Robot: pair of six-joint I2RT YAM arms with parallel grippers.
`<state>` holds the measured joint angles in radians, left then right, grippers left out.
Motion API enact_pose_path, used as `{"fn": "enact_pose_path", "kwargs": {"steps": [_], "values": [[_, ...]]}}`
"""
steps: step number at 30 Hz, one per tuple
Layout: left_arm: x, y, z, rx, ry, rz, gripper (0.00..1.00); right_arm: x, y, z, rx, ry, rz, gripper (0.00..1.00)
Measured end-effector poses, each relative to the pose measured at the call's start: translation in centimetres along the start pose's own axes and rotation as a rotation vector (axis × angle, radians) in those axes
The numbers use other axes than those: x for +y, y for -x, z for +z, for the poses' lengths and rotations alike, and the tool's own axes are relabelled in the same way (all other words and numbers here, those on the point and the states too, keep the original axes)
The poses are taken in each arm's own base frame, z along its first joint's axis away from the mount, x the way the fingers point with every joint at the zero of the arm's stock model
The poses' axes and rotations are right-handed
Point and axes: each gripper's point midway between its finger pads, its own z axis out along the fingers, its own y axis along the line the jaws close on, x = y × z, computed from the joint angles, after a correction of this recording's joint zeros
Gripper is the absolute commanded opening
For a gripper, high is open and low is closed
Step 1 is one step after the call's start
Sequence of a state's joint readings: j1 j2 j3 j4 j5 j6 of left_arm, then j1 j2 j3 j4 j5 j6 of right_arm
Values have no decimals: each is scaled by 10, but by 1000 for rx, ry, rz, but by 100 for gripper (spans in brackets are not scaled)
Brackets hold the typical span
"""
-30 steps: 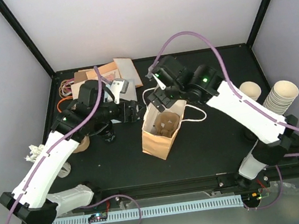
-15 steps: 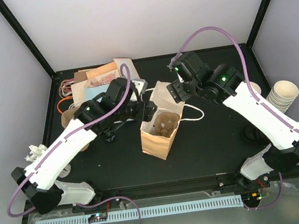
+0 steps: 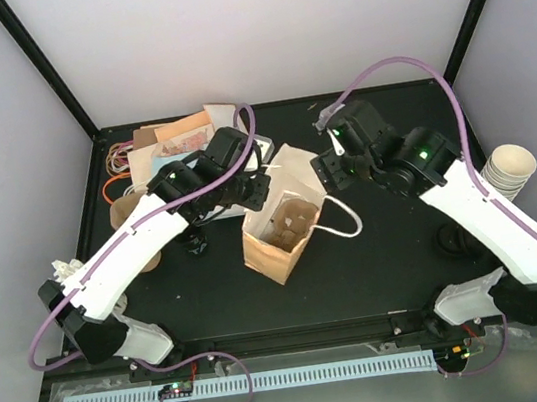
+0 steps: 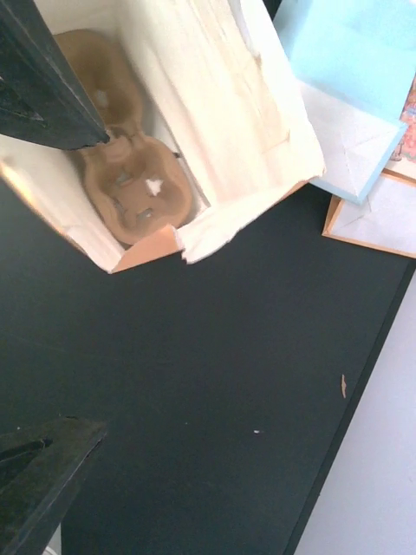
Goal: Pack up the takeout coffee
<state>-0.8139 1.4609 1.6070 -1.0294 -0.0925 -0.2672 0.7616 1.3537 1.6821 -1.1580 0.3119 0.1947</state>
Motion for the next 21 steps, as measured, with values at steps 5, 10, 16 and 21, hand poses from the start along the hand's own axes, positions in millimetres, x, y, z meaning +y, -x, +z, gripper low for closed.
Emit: {"fn": "enact_pose_path", "kwargs": {"steps": [5,10,16,21], "values": [[-1,6,-11,-27,-10,120,2,-3,-13,-23,-47,45,27,87],[-14,11,-33,-113,-68,253,2,4,-34,-34,-53,129,30,87],[-28,-5,-44,-187,-74,369,2,24,-77,-14,32,209,16,86],[-40,-27,-40,-216,-61,450,2,44,-107,-1,101,207,-40,80]]}}
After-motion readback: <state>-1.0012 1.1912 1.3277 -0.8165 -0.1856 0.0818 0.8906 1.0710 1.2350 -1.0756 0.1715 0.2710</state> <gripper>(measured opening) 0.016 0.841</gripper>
